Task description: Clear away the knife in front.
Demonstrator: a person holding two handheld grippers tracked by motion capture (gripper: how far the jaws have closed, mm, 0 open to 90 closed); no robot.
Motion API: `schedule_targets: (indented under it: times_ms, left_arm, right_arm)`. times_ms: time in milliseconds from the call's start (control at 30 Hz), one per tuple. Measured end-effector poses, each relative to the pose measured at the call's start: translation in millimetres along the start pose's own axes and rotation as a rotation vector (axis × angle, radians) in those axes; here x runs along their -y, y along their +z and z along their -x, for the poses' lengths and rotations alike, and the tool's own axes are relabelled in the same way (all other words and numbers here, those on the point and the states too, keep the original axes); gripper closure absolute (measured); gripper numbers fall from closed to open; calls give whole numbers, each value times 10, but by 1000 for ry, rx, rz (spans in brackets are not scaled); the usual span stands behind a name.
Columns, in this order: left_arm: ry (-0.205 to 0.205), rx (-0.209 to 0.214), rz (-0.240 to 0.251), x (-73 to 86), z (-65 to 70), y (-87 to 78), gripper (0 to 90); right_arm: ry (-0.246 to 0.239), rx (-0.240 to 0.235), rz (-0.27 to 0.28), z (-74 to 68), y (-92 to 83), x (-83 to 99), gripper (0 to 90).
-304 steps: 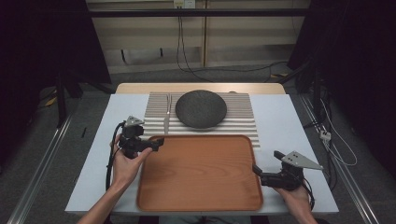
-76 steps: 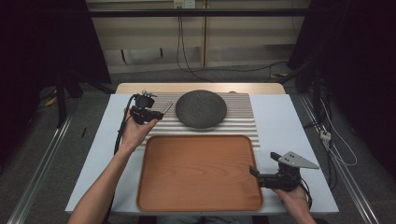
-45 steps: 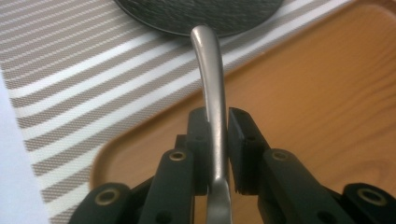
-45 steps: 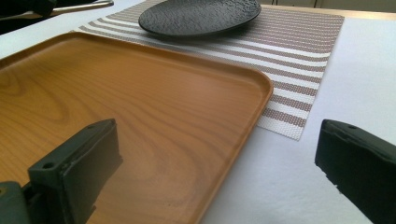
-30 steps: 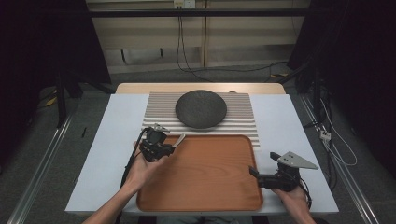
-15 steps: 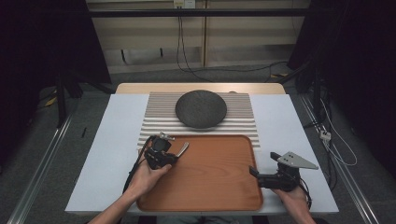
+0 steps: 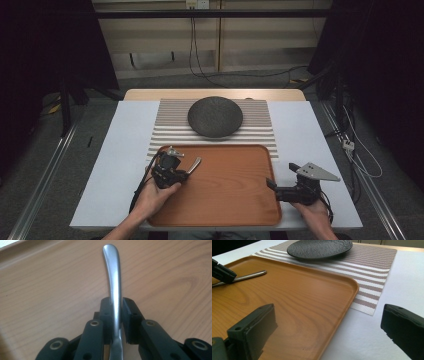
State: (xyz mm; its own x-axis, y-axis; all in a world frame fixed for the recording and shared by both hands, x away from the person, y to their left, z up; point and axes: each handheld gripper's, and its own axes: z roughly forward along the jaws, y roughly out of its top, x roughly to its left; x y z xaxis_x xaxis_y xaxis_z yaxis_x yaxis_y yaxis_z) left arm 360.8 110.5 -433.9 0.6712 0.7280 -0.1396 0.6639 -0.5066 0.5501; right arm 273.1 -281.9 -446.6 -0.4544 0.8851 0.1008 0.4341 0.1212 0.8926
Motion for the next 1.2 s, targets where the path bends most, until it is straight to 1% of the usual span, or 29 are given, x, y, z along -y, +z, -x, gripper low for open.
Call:
schedule_targets:
  times_ms: [200, 300, 333, 367, 400, 433, 467, 500, 533, 600, 633, 667, 700, 733, 833, 867, 900, 967, 1033, 1067, 1100, 1133, 1200]
  left_arm:
    - [7, -9, 0, 47, 31, -31, 792]
    - [3, 0, 11, 69, 16, -38, 791]
    - [-5, 9, 17, 75, 2, -41, 787]
    - [-12, 21, 31, 88, -20, -41, 765]
    - [-9, 26, 37, 94, -30, -43, 721]
    - [-5, 14, 47, 101, -37, -46, 682]
    - [-2, 1, 51, 105, -42, -47, 623]
    - [-1, -10, 59, 108, -50, -46, 596]
    - [-1, -6, 75, 106, -70, -54, 549]
    - [-6, -35, 116, 95, -88, -66, 448]
    - [-2, -44, 138, 88, -103, -73, 385]
    - [10, -51, 141, 80, -116, -78, 326]
    - [10, -47, 145, 74, -125, -85, 285]
    - [16, -55, 162, 73, -123, -79, 238]
    - [15, -60, 163, 51, -116, -89, 119]
    - [22, -37, 167, 44, -106, -106, 103]
    - [46, -18, 176, 43, -104, -130, 110]
    - [63, 7, 214, 49, -78, -167, 126]
    - [91, 5, 220, 39, -54, -183, 150]
    - [93, 22, 222, 40, -40, -180, 185]
    - [99, 33, 227, 44, -32, -176, 248]
    - [120, 47, 220, 49, -10, -162, 319]
    - [132, 59, 218, 63, 29, -141, 388]
  right_arm:
    - [-2, -1, 2, -4, -12, 1, 0]
    - [-4, -2, 2, -2, -12, 2, 0]
    - [-3, -1, 1, 0, -11, 2, 0]
    - [-1, -2, 2, 1, -9, 2, 0]
    - [-1, -1, 1, 2, -10, 1, 0]
    - [-1, 0, 1, 3, -11, 0, 0]
    - [1, 2, 0, 4, -12, 0, 0]
    - [2, 3, 0, 5, -12, 1, 0]
    - [2, 2, 1, 8, -11, 3, 0]
    - [6, 3, 0, 17, -8, 6, 0]
    - [9, 1, 0, 21, -8, 7, 0]
    - [11, 3, -1, 27, -7, 8, 0]
    - [14, 2, -1, 33, -5, 9, 0]
    - [15, 1, -1, 35, -4, 10, 0]
    - [15, -3, 2, 39, -7, 9, 0]
    - [15, -4, 0, 40, -5, 10, 0]
    - [15, -5, 0, 40, -1, 10, 0]
    - [11, -5, -2, 40, 5, 8, 0]
    - [9, -5, -4, 33, 8, 6, 0]
    - [9, -4, -5, 30, 10, 5, 0]
    - [11, -4, -5, 29, 9, 3, 0]
    - [11, -3, -4, 29, 8, 2, 0]
    - [10, 1, -4, 31, 5, -1, 0]
